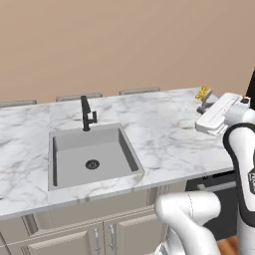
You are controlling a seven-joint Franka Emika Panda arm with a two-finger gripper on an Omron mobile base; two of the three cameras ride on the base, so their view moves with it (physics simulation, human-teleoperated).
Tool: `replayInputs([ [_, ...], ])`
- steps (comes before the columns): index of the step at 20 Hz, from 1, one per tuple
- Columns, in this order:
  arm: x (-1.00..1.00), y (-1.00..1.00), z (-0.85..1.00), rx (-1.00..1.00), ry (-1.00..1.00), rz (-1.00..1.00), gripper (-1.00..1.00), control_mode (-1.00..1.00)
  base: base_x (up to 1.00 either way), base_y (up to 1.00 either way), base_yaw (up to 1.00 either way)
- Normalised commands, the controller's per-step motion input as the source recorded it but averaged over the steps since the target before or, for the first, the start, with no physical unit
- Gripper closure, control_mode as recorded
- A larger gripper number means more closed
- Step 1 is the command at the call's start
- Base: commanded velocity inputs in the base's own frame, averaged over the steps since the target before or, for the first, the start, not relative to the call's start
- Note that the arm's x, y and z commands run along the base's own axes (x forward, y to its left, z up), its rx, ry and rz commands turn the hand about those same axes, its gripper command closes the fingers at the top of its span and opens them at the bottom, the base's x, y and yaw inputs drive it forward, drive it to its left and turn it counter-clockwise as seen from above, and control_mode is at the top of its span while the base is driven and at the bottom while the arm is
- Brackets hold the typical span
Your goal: Grab the spray bottle from the cabinet, then place it next to the cutting board for sanitizing. Then grab the dish brush from the countertop next to the sink and place it next to the cutting board.
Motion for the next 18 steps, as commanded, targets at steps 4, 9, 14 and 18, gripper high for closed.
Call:
replayInputs([
  [4,-0.96,0.22,0.05,-0.08,0.40,0.00,1.00,-1.00,0.00,0.00,0.00],
  [9,0.00,0.00,0.00,0.00,0.00,0.00,1.00,1.00,-0.55,0.73,0.17],
  [14,0.00,0.00,0.00,0.00,0.00,0.00,1.00,1.00,-0.10,0.85,0.74],
  [18,0.00,0.00,0.00,0.00,0.00,0.00,1.00,1.00,0.03,0.10,1.00],
])
